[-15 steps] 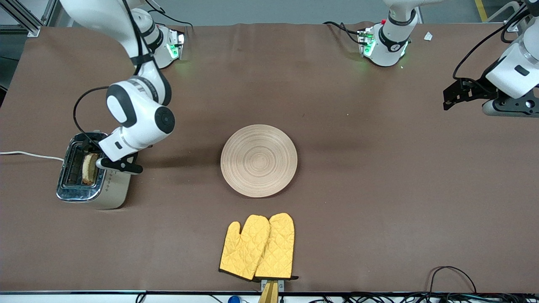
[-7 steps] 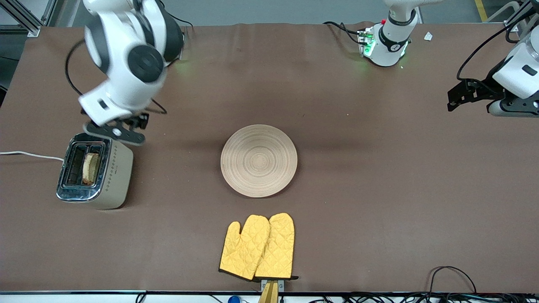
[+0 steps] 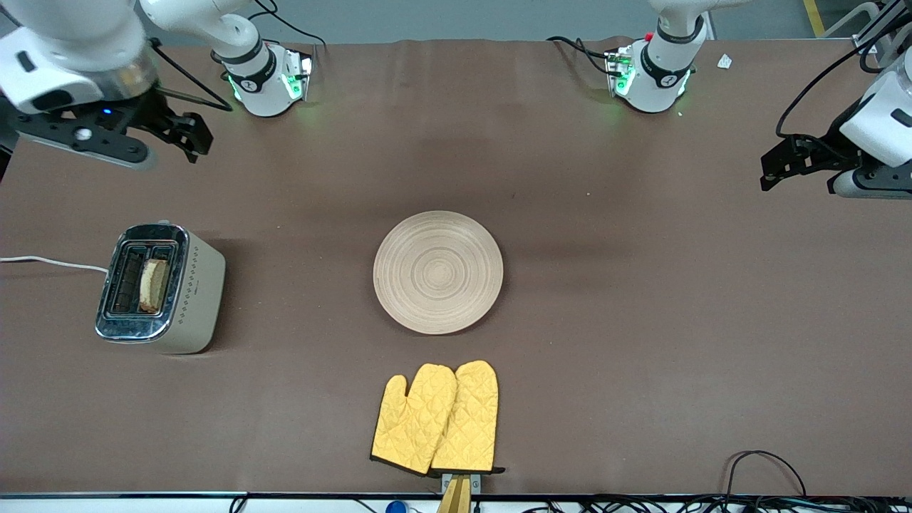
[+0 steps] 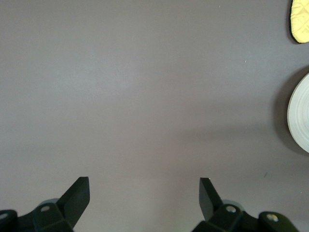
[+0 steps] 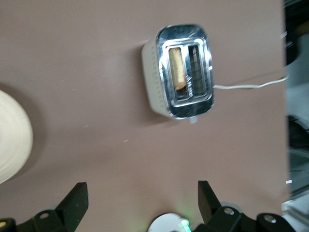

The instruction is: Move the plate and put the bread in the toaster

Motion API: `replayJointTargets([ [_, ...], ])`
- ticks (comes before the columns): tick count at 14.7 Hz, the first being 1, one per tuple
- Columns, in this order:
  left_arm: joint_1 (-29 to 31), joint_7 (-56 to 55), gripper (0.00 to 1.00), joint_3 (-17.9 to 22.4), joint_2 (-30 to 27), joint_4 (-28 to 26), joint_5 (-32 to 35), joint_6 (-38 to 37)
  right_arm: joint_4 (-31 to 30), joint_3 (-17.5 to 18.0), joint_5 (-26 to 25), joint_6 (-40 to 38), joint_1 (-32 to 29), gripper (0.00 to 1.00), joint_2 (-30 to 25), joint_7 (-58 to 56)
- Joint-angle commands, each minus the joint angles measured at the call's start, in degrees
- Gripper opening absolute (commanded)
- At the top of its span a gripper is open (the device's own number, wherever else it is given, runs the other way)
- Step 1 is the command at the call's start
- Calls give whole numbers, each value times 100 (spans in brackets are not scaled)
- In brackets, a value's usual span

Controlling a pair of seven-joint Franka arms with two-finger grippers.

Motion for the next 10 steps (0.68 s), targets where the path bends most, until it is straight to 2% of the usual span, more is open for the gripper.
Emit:
replayJointTargets([
  [1, -1, 10, 100, -11, 138, 139, 100, -12, -41, 5, 1120, 174, -1017, 100, -132, -326],
  [2, -1, 10, 100, -11, 147, 200, 109, -12, -85, 5, 1271, 366, -1194, 100, -123, -553],
  [7, 8, 53, 100, -11, 147, 253, 126, -12, -234, -30, 1211, 798, -1581, 100, -123, -2099],
  [10, 8, 62, 100, -11, 147, 288, 126, -12, -944, -30, 932, 1324, -1784, 100, -315, -2400],
])
